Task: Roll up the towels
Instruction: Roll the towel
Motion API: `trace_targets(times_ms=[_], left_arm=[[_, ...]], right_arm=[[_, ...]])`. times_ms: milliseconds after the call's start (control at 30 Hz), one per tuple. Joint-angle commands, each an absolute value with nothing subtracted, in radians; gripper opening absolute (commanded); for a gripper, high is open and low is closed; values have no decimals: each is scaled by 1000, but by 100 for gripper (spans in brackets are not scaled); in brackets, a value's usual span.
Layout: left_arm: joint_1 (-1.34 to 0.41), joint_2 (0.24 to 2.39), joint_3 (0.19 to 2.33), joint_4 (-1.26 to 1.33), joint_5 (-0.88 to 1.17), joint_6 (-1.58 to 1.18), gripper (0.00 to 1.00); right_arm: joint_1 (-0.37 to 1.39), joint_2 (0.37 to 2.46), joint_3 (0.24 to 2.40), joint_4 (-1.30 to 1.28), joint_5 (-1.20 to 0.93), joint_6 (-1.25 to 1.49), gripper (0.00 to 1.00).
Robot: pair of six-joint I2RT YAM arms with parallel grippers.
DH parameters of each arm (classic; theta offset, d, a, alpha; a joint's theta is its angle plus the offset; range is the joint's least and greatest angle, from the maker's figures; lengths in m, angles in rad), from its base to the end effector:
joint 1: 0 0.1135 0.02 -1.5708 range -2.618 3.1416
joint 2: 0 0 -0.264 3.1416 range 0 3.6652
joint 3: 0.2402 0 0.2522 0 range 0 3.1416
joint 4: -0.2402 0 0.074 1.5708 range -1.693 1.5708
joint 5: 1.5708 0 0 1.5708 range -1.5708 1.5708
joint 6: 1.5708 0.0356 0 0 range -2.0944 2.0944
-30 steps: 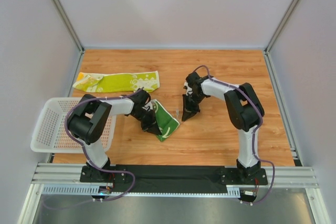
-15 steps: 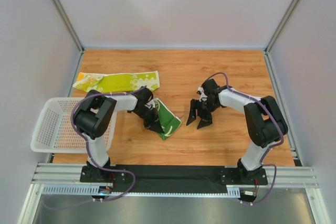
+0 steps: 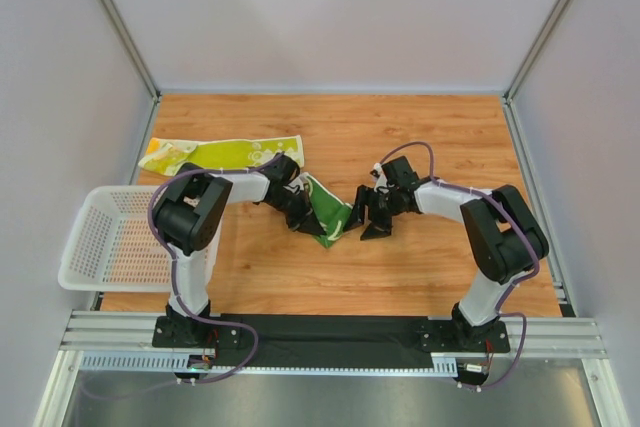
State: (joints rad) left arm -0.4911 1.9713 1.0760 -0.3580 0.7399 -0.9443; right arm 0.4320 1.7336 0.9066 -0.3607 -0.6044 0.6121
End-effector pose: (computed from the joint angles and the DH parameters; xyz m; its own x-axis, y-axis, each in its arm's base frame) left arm 0.3010 -0.1882 0.1077 -0.9237 -0.1845 0.3358 -0.3656 0.6866 -0.6284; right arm 0.2743 0.1488 0.1386 -0.9982 0.0604 -0.0031 0.0441 0.7619 0.6462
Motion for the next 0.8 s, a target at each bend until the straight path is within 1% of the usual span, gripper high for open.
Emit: trace_targets(times_ms=[0, 33, 300, 500, 533, 600, 633, 700, 733, 767], left_arm=[[-492, 1973, 1051, -347, 727, -1054, 0], [-492, 1968, 1042, -338, 733, -1063, 0], [-494, 1956, 997, -308, 759, -1080, 0], [-494, 1967, 988, -293, 775, -1086, 0], [-494, 1967, 986, -291, 778, -1088, 0], [-492, 1962, 977, -281, 781, -1092, 0], [-494, 1962, 976, -279, 782, -1094, 0], [-494, 1965, 969, -276, 784, -1086, 0], [-494, 1965, 971, -282, 782, -1078, 0], [-494, 1965, 980, -307, 772, -1066, 0]], right_arm=[[442, 1717, 884, -209, -535, 693, 64], [440, 1721, 879, -203, -507, 701, 64], [459, 1798, 874, -84, -491, 790, 62], [474, 1848, 902, -92, -462, 784, 53], [474, 1850, 902, -91, -459, 782, 49], [474, 1853, 907, -84, -457, 775, 43], [472, 1853, 910, -84, -454, 773, 36], [474, 1858, 928, -86, -459, 765, 29], [474, 1865, 937, -95, -460, 762, 22], [472, 1868, 949, -110, -465, 755, 18]])
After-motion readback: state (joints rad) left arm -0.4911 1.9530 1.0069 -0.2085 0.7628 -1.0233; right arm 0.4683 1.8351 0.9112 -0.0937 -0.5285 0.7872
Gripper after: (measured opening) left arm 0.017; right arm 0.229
